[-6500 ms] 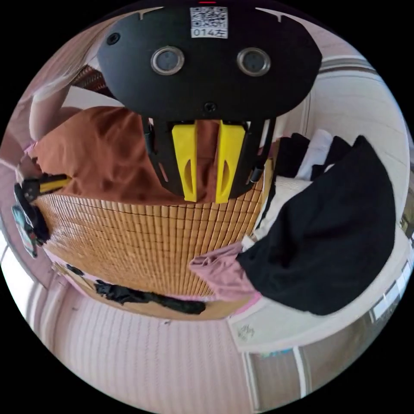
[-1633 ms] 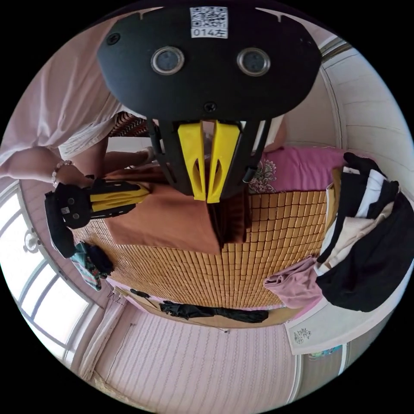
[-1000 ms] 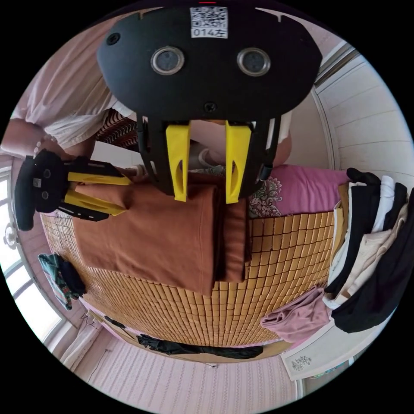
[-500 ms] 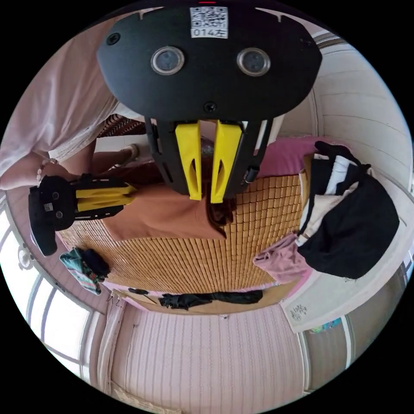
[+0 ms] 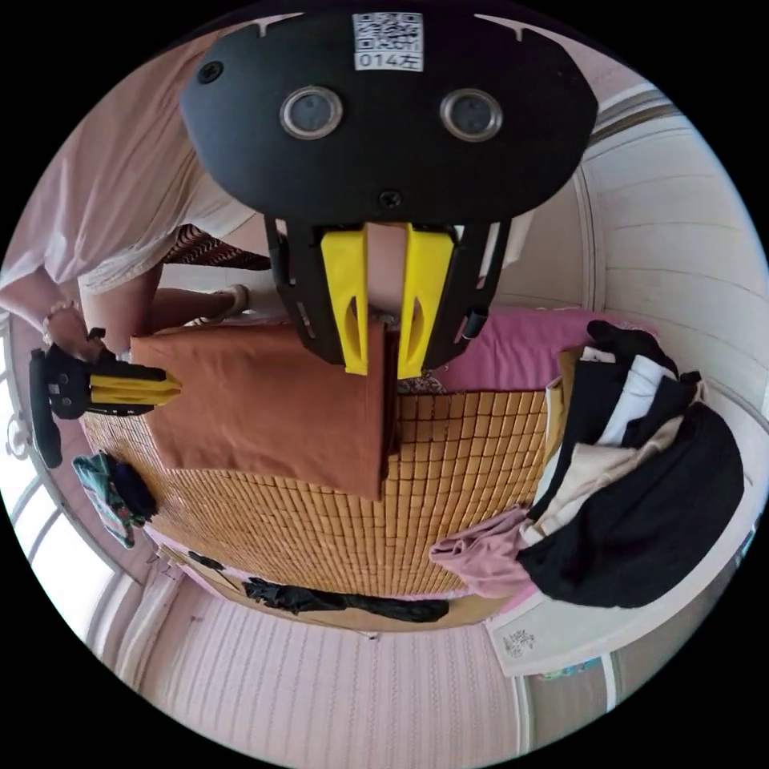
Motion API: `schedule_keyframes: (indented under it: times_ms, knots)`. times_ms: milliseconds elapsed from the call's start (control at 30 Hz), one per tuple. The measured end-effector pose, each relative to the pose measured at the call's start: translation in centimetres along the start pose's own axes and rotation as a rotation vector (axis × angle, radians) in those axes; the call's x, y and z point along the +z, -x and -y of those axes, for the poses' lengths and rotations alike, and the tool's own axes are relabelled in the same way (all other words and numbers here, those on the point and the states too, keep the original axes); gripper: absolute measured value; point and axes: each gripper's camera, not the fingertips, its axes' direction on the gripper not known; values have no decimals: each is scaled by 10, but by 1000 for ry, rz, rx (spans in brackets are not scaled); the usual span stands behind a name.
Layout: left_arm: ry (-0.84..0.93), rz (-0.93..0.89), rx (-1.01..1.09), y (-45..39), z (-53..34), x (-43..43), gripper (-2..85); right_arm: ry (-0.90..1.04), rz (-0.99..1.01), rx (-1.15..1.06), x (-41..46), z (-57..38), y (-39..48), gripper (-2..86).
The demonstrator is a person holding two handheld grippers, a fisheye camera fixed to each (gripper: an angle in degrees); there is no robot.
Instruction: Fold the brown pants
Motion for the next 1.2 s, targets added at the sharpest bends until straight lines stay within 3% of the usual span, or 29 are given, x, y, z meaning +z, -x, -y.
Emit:
schedule_keyframes:
  times_ms: [133,300,433,533,700,867,933,1000,1067,1200]
  knots:
    - [-9,-169,202,-72,3,19,28,125,-156,93,25,-22,-30,0]
    - [99,-317,344,-171,6,88,6,195,-151,117,70,-23,-45,-6]
    - [217,-245,448,-236,6,143,-4,226,-143,47,61,-7,-54,-9]
    - [257,-203,508,-257,5,158,-7,69,-122,35,33,22,-64,-10]
    - [170,-224,576,-275,-2,147,-8,39,-12,-39,39,101,-81,-9]
    - [183,-190,575,-295,2,164,-8,223,40,-42,99,155,-102,-7]
    - [251,-165,603,-304,-6,200,-9,219,49,-50,100,158,-109,-6]
    - [208,-183,639,-307,-13,206,-9,240,65,-86,100,161,-117,-7]
    - [249,-197,668,-312,-8,203,-10,338,82,-169,96,175,-125,-6]
    - [111,-153,662,-309,19,182,-10,375,80,-211,100,187,-139,-6]
